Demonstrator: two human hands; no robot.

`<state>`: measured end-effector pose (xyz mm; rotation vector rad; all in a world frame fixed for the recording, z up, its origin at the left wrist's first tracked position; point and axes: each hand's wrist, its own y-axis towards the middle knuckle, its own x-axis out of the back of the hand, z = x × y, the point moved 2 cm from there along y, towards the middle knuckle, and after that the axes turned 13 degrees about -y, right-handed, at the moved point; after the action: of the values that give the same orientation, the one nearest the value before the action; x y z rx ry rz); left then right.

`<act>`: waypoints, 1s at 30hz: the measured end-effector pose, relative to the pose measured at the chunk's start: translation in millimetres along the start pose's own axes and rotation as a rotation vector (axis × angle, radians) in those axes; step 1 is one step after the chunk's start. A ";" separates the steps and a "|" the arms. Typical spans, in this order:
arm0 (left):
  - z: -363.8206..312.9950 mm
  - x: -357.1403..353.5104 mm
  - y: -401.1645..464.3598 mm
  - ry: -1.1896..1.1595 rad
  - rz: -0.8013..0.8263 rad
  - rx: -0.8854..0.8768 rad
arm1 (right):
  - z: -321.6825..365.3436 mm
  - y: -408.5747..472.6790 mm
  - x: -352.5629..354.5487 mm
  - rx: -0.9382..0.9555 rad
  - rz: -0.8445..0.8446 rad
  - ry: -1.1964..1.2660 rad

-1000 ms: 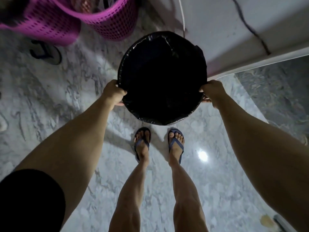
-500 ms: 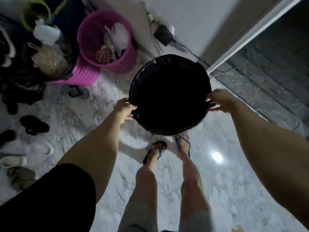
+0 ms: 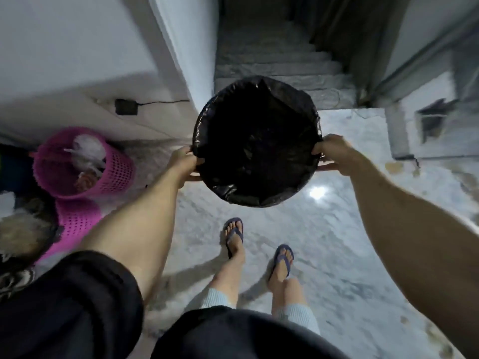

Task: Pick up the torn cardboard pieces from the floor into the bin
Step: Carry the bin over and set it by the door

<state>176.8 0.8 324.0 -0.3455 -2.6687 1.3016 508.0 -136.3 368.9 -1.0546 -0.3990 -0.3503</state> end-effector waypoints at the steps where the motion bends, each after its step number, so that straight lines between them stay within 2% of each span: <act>1: -1.0 -19.2 -8.8 0.060 0.018 -0.018 | -24.4 -13.2 12.2 -0.022 -0.023 0.045; 6: 16.8 -131.9 -70.9 0.294 0.189 -0.091 | -168.6 -91.6 69.1 -0.142 -0.197 0.288; 10: 70.5 -228.8 -137.3 0.518 0.343 -0.133 | -306.7 -175.7 87.7 -0.230 -0.314 0.407; 15: 199.4 -337.6 -246.6 0.744 0.586 -0.179 | -498.3 -318.7 67.5 -0.418 -0.489 0.609; 20: 337.2 -419.3 -395.4 0.978 0.877 -0.187 | -656.9 -491.0 33.5 -0.641 -0.701 0.810; 25: 445.6 -477.3 -525.6 1.199 1.136 -0.213 | -761.9 -626.7 -0.8 -0.802 -0.897 1.007; 30: 537.8 -526.3 -615.3 1.372 1.296 -0.250 | -845.5 -693.9 -46.8 -0.962 -1.010 1.244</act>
<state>470.7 -915.2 462.9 -2.1710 -1.1981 0.3456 272.3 -1196.2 509.0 -1.2348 0.4868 -2.1147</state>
